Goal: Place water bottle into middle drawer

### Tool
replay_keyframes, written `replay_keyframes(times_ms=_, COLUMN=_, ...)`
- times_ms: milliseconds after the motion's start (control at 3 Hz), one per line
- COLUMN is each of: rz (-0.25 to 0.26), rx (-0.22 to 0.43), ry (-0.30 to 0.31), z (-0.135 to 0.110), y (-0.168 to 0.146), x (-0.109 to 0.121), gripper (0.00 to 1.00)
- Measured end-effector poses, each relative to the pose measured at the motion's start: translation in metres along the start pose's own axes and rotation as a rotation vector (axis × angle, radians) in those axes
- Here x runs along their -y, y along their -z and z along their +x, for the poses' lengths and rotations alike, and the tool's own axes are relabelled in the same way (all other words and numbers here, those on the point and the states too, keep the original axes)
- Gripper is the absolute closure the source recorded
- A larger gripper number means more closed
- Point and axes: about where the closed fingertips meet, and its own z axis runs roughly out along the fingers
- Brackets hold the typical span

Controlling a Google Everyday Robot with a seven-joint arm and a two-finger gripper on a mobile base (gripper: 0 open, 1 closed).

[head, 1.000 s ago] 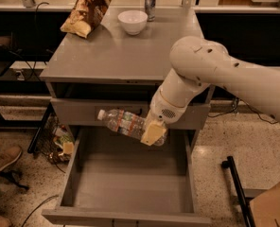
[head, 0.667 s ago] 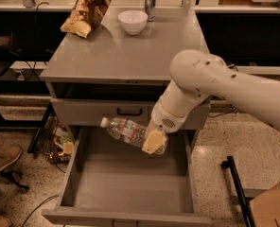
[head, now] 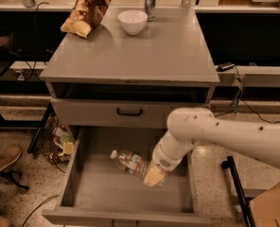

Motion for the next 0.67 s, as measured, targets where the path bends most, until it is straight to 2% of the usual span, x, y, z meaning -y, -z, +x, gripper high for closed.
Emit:
replay_keyframes(times_ms=333, rz=0.035, rx=0.0, ry=-0.101, z=0.023, y=-0.061, x=0.009, gripper=1.0)
replay_keyframes(times_ms=667, rz=0.055, rx=0.066, ry=-0.208, z=0.023, y=-0.112, x=0.023, gripper=0.81)
